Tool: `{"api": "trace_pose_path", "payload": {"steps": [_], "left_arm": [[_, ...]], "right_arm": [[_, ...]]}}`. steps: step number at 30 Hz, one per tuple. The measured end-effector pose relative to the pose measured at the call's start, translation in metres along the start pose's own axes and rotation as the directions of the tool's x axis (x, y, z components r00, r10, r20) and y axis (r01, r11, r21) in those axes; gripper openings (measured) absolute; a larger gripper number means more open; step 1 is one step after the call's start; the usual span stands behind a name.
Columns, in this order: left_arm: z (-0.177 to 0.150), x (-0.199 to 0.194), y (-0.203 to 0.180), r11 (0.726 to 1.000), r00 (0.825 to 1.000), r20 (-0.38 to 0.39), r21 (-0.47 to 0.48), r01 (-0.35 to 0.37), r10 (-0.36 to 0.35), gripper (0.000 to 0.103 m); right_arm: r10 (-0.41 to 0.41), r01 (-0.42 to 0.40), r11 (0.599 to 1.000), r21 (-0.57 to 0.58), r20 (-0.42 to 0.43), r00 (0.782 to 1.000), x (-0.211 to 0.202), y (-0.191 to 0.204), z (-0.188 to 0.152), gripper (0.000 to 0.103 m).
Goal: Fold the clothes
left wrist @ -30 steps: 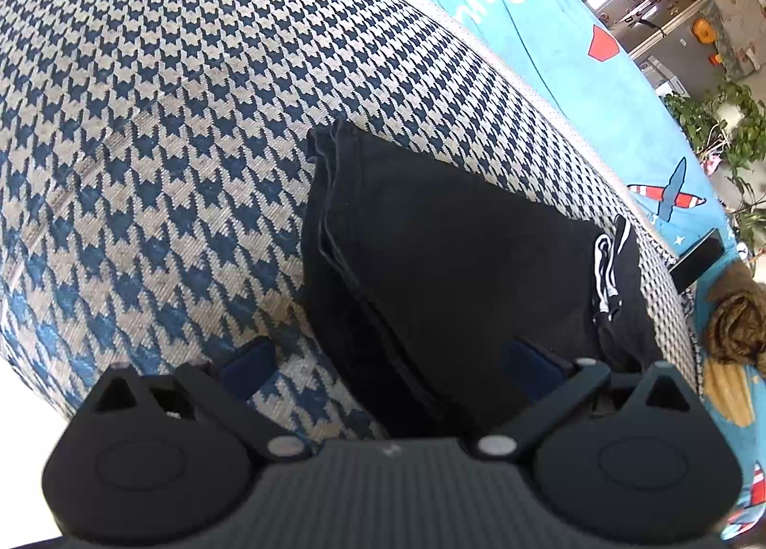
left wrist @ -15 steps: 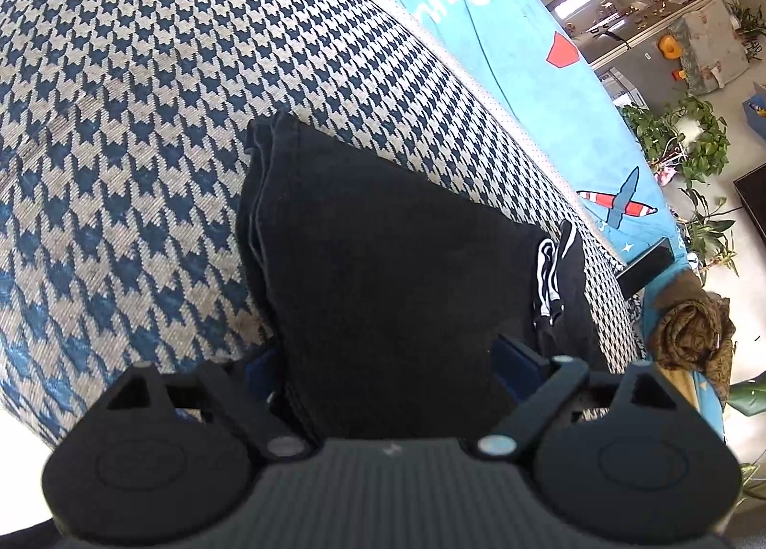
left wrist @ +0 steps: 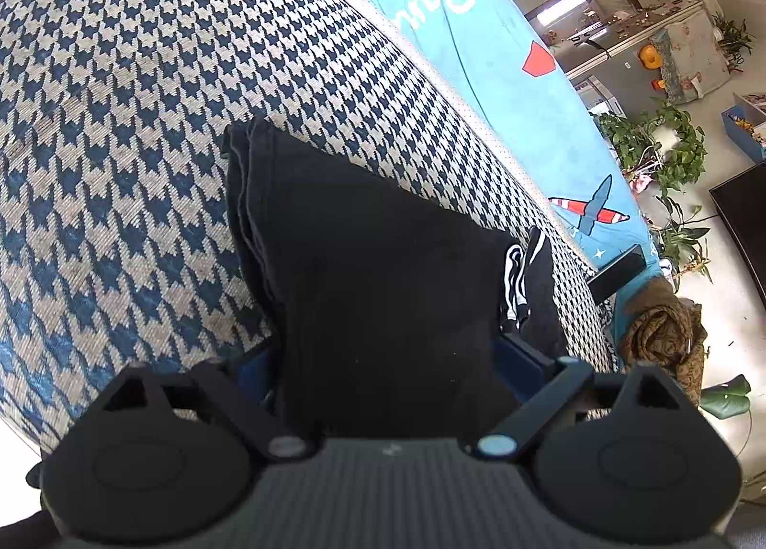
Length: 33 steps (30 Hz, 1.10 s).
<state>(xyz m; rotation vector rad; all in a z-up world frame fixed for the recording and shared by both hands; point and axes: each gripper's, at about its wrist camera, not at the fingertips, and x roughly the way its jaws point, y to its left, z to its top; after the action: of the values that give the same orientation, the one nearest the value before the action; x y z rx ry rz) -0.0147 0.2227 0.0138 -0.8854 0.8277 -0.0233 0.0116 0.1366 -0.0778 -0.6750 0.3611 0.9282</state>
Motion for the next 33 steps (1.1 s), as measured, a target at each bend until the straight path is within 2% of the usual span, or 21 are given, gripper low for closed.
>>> {"api": "trace_pose_path", "payload": {"steps": [8, 9, 11, 14, 18, 29, 33], "left_arm": [[0.004, 0.004, -0.004, 1.0, 1.0, -0.018, 0.005, 0.009, -0.009, 0.096], [0.005, 0.005, -0.003, 1.0, 1.0, -0.019, 0.007, 0.005, -0.005, 0.097], [0.009, 0.007, -0.002, 1.0, 1.0, -0.017, 0.011, -0.025, 0.026, 0.097], [0.015, 0.01, 0.002, 0.996, 0.997, -0.008, 0.012, -0.083, 0.083, 0.097], [0.027, 0.018, 0.007, 0.993, 0.993, -0.001, -0.003, -0.118, 0.118, 0.099], [0.061, 0.048, 0.012, 0.988, 0.987, 0.036, -0.013, -0.156, 0.156, 0.102], [0.069, 0.056, 0.011, 0.985, 0.984, 0.054, -0.003, -0.171, 0.171, 0.097]], "right_arm": [[-0.083, 0.084, 0.996, -0.038, 0.039, 0.996, 0.02, -0.004, -0.001, 0.036], [-0.083, 0.084, 0.996, -0.027, 0.037, 0.996, 0.021, -0.007, -0.001, 0.033], [-0.084, 0.084, 0.996, -0.004, 0.027, 0.996, 0.024, -0.014, 0.0, 0.012], [-0.066, 0.065, 0.995, 0.079, 0.011, 0.998, 0.026, -0.031, 0.001, 0.008], [-0.043, 0.04, 0.983, 0.176, 0.012, 0.999, 0.025, -0.051, 0.002, 0.008], [-0.031, 0.019, 0.965, 0.261, 0.039, 0.999, 0.011, -0.077, 0.003, 0.008], [-0.027, 0.016, 0.962, 0.272, 0.035, 0.999, 0.008, -0.079, 0.007, 0.008]]}}
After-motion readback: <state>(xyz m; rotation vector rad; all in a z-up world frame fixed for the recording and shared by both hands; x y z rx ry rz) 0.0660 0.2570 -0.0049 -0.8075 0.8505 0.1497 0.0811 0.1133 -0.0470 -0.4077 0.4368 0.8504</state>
